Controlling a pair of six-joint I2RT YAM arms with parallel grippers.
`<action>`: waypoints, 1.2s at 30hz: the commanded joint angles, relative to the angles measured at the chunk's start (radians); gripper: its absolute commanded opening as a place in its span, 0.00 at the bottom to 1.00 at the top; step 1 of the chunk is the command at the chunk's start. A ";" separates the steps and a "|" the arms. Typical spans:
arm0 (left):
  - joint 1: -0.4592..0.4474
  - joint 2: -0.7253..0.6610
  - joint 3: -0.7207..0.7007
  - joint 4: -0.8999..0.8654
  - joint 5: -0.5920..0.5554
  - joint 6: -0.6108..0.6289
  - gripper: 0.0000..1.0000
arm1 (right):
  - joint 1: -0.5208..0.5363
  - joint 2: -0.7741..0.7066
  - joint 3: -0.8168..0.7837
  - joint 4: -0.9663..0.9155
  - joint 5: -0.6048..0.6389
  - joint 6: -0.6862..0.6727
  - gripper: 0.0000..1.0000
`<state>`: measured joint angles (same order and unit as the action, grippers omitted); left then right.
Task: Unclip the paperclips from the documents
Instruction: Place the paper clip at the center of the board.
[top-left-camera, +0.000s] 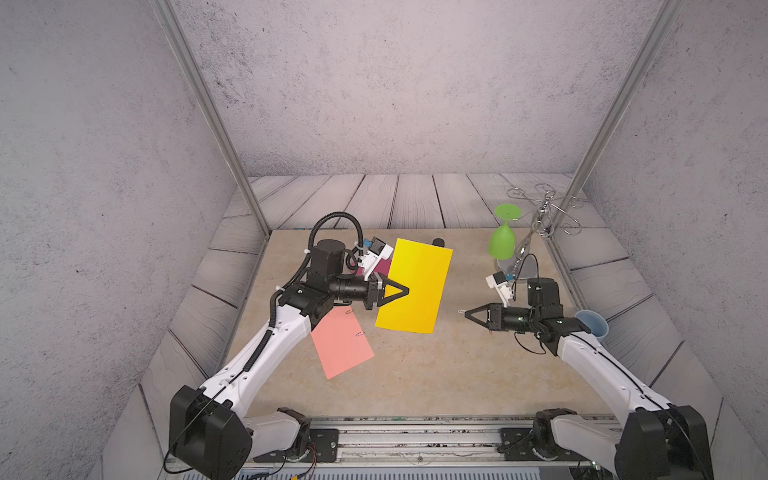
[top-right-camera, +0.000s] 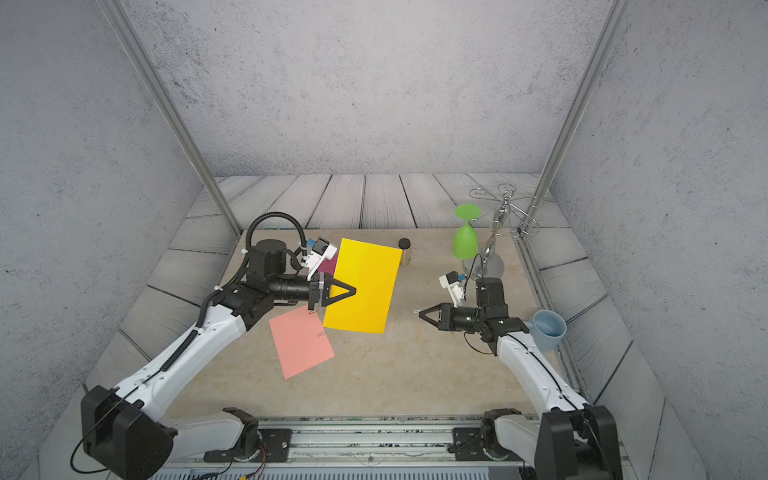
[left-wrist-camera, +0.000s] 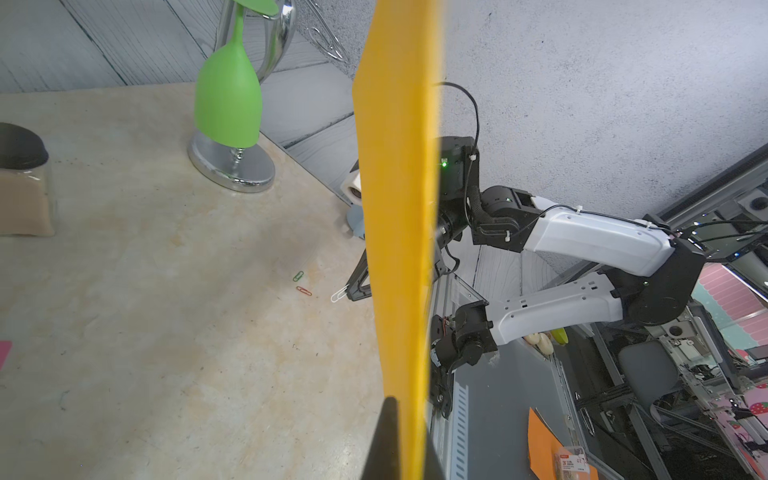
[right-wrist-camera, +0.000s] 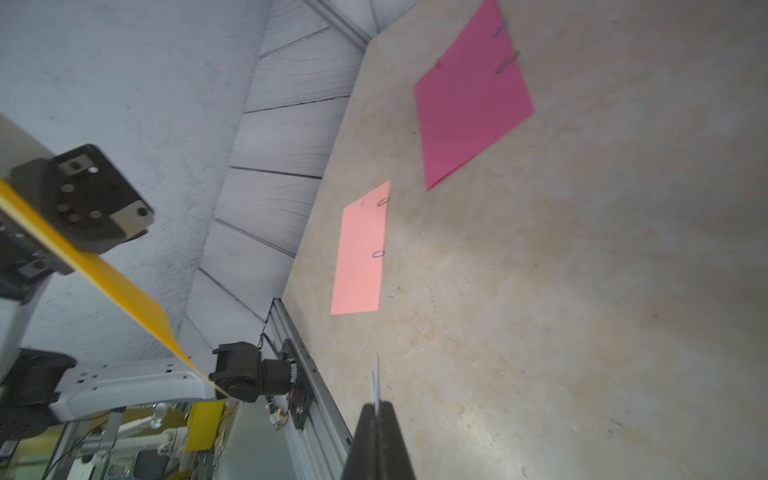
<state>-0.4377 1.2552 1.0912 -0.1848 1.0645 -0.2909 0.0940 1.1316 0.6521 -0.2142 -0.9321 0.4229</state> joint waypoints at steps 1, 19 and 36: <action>0.011 -0.015 0.006 -0.035 -0.025 0.041 0.00 | -0.057 0.029 -0.031 -0.064 0.154 0.039 0.03; 0.014 0.004 0.010 -0.056 -0.056 0.052 0.00 | -0.134 0.325 -0.024 -0.176 0.454 0.035 0.03; 0.014 0.069 0.011 -0.028 -0.107 0.012 0.00 | -0.139 0.292 0.029 -0.273 0.477 0.010 0.38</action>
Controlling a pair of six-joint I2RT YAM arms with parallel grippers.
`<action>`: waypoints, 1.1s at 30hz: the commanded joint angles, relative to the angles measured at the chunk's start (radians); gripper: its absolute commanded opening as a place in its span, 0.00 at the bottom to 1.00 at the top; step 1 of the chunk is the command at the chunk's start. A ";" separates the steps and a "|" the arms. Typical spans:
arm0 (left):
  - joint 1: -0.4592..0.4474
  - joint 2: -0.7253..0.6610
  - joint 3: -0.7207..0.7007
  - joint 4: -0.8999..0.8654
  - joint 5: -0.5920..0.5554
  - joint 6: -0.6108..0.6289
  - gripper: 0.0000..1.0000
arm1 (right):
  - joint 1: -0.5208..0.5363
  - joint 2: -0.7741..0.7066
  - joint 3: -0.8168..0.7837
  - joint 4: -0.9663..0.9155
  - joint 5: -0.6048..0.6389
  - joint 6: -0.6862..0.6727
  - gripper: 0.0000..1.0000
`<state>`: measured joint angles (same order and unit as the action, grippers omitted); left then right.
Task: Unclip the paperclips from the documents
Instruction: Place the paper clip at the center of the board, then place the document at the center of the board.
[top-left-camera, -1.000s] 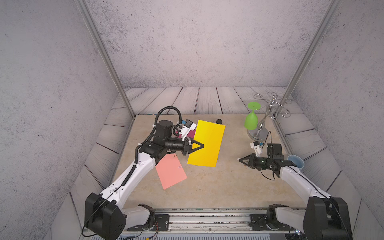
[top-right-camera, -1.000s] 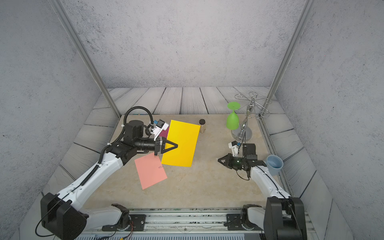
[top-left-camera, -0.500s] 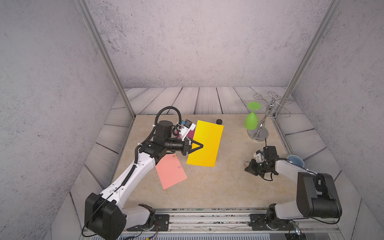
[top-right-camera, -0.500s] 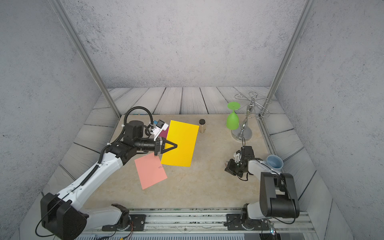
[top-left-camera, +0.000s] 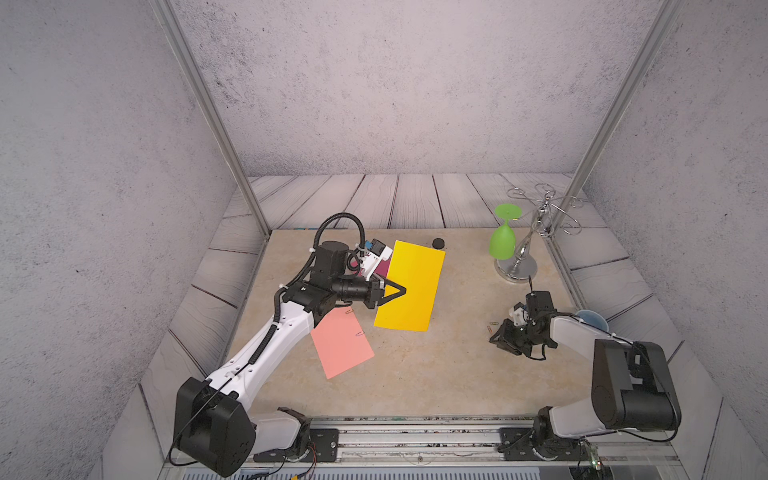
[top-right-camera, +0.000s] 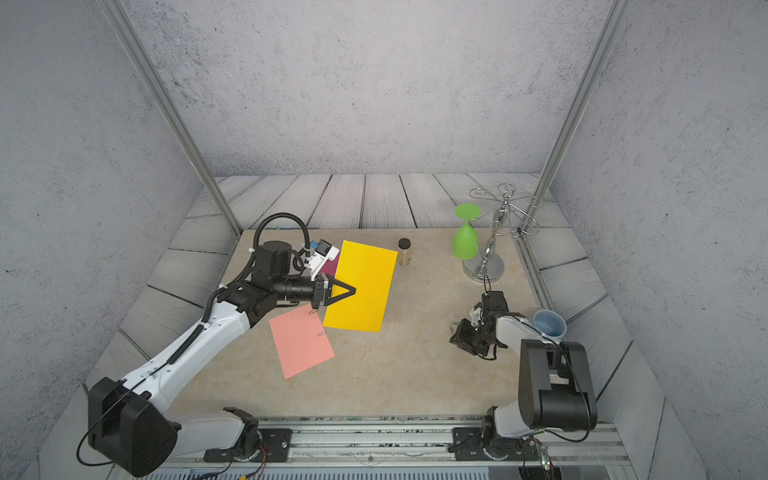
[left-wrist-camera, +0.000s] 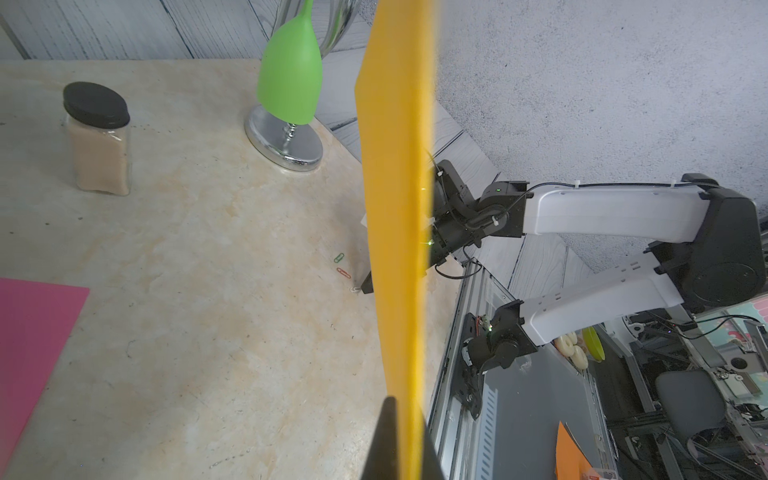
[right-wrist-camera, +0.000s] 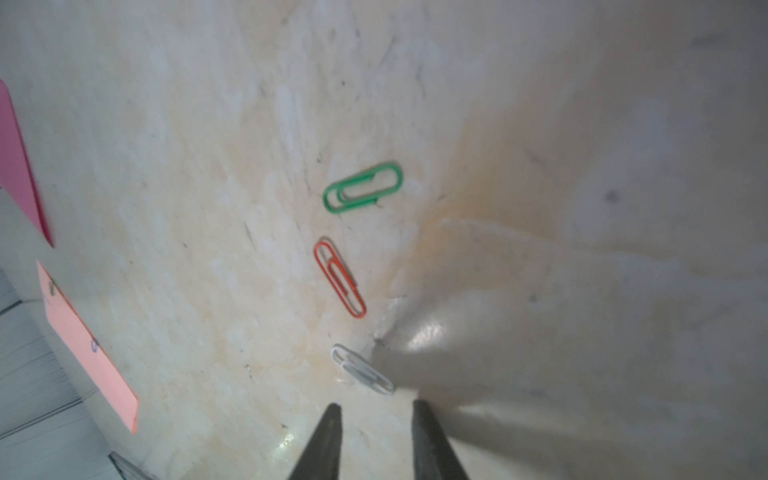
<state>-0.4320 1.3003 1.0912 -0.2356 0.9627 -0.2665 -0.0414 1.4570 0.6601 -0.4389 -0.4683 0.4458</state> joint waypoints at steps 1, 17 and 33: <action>0.007 0.031 0.010 0.037 -0.002 -0.022 0.00 | -0.003 -0.042 0.027 -0.063 0.011 -0.015 0.40; -0.123 0.376 0.142 0.205 -0.048 -0.148 0.00 | -0.001 -0.289 0.127 -0.255 -0.039 -0.024 0.68; -0.178 0.817 0.478 0.074 -0.201 -0.142 0.00 | -0.001 -0.359 0.138 -0.272 -0.089 -0.005 0.73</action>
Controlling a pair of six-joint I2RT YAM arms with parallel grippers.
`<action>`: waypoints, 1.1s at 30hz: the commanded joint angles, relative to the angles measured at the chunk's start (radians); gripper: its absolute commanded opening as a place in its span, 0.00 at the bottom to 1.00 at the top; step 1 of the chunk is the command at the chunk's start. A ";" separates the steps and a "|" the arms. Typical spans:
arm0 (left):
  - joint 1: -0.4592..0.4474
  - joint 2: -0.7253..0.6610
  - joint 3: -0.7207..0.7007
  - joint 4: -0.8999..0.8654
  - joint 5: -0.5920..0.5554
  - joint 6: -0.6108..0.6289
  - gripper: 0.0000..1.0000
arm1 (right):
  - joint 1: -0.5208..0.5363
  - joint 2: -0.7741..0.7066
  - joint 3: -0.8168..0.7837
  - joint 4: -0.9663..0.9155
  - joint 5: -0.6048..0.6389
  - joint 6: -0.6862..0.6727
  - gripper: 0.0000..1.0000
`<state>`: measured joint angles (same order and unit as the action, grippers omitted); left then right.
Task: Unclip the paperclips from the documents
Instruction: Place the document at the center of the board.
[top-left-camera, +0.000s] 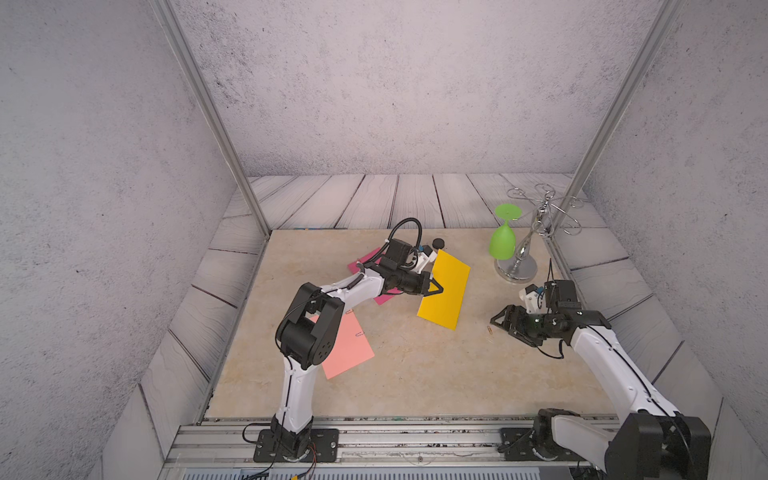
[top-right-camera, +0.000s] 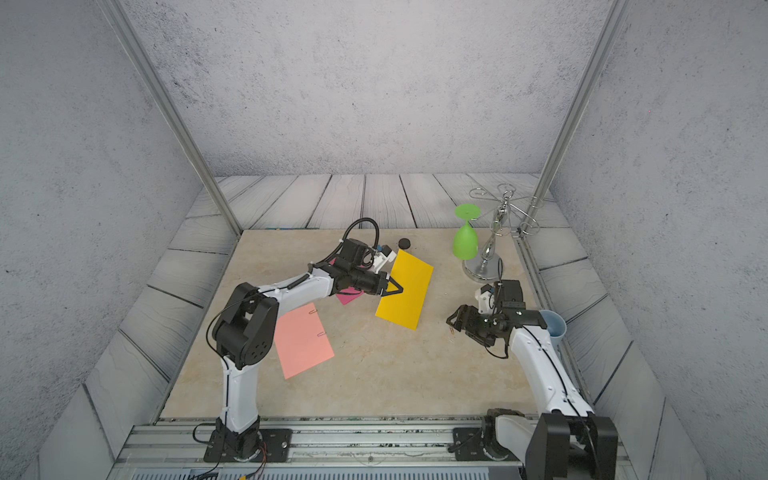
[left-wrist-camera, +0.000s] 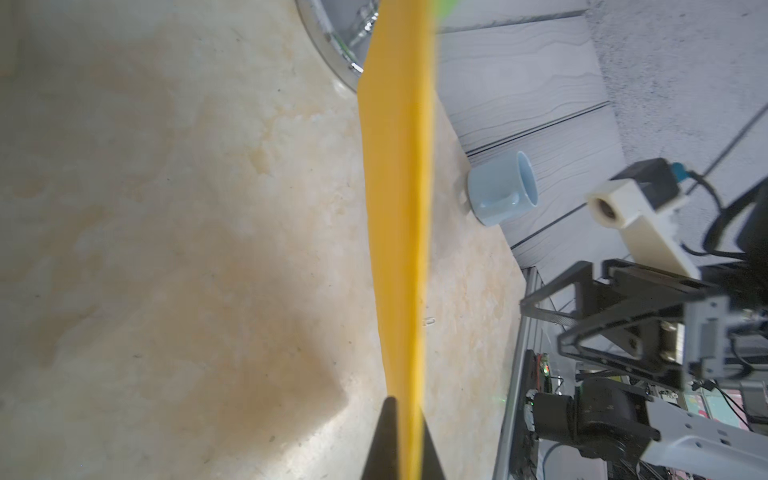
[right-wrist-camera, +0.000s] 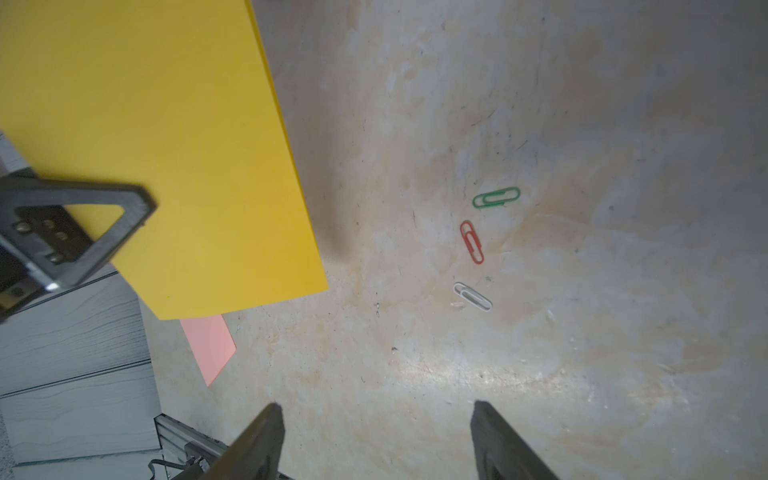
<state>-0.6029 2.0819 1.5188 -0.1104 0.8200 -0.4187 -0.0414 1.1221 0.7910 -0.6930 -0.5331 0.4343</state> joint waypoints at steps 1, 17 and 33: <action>-0.009 0.056 0.070 -0.066 -0.072 0.010 0.00 | -0.002 -0.025 0.003 -0.017 -0.027 0.006 0.73; -0.032 0.285 0.356 -0.267 -0.229 0.002 0.16 | 0.000 -0.030 -0.017 0.013 -0.052 0.020 0.75; -0.037 0.023 0.099 -0.222 -0.420 0.031 0.76 | 0.063 0.031 -0.025 0.099 -0.038 0.020 0.76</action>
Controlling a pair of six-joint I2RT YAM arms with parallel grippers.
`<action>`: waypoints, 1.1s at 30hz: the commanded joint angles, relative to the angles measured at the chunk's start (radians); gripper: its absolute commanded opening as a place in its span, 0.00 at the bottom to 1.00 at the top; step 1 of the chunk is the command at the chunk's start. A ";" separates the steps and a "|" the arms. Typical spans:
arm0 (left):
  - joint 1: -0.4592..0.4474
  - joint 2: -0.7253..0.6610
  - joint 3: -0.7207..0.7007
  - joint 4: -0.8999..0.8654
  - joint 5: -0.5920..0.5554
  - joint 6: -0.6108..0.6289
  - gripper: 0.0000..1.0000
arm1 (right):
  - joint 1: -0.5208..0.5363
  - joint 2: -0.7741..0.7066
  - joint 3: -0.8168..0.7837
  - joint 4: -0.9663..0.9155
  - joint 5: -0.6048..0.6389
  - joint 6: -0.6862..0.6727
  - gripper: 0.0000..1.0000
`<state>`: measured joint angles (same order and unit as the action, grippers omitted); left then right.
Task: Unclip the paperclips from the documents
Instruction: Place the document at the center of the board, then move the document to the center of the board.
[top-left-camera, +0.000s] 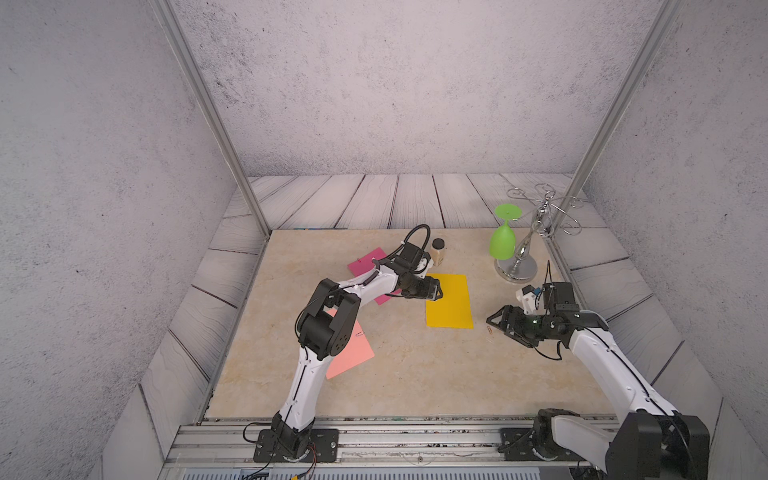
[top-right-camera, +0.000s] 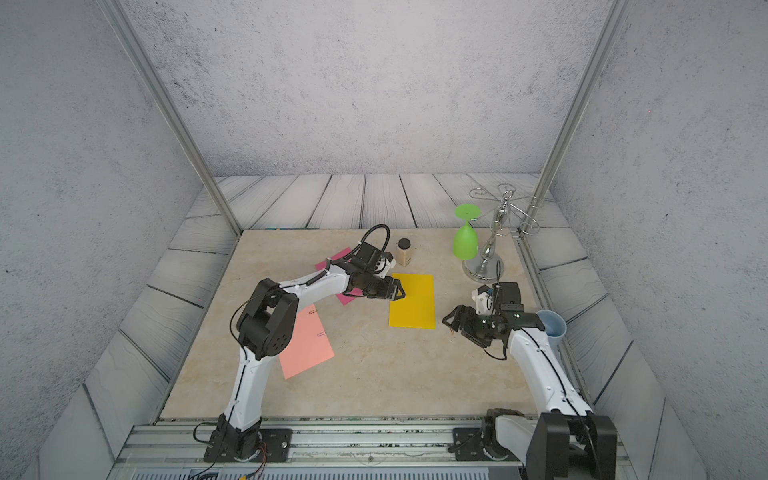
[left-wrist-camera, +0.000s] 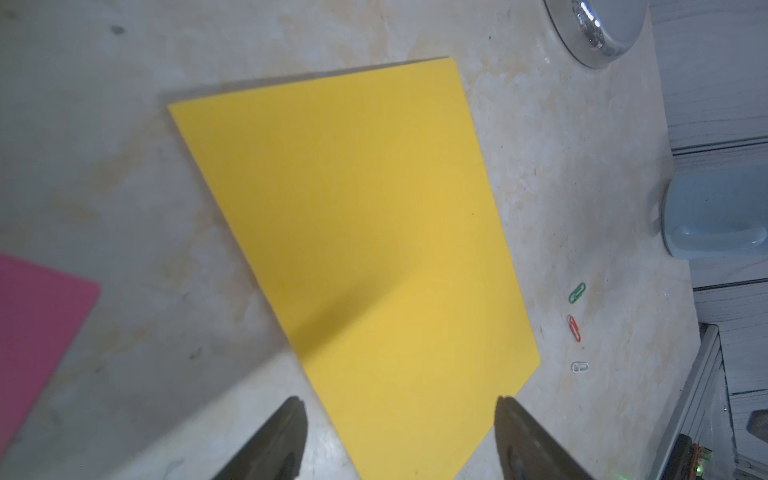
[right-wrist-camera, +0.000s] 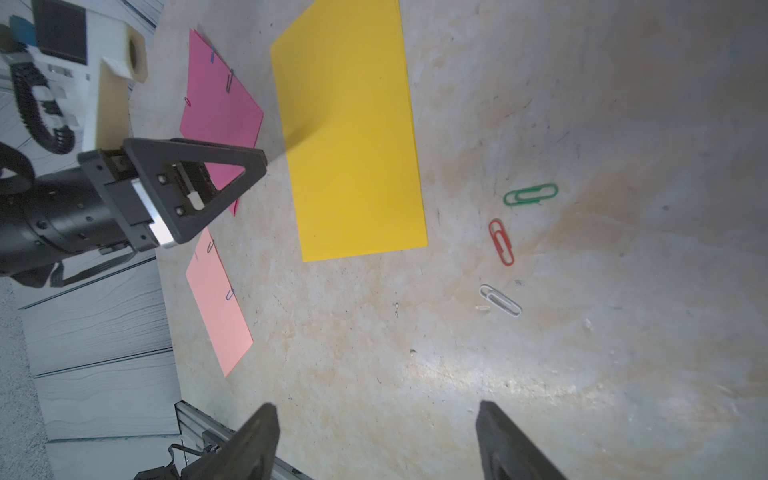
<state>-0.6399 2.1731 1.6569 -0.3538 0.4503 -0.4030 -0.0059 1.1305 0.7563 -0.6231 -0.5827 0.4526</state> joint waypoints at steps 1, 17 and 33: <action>0.000 -0.094 -0.065 0.027 -0.059 0.017 0.76 | 0.043 0.036 0.016 0.036 0.018 0.002 0.76; 0.137 -0.229 -0.124 -0.247 -0.544 0.092 0.63 | 0.179 0.052 0.040 0.079 0.053 0.019 0.77; 0.157 0.117 0.205 -0.446 -0.561 0.166 0.59 | 0.187 -0.011 0.046 0.046 0.023 0.015 0.81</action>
<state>-0.4896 2.2639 1.8282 -0.7403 -0.0933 -0.2592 0.1757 1.1469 0.7811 -0.5564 -0.5480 0.4644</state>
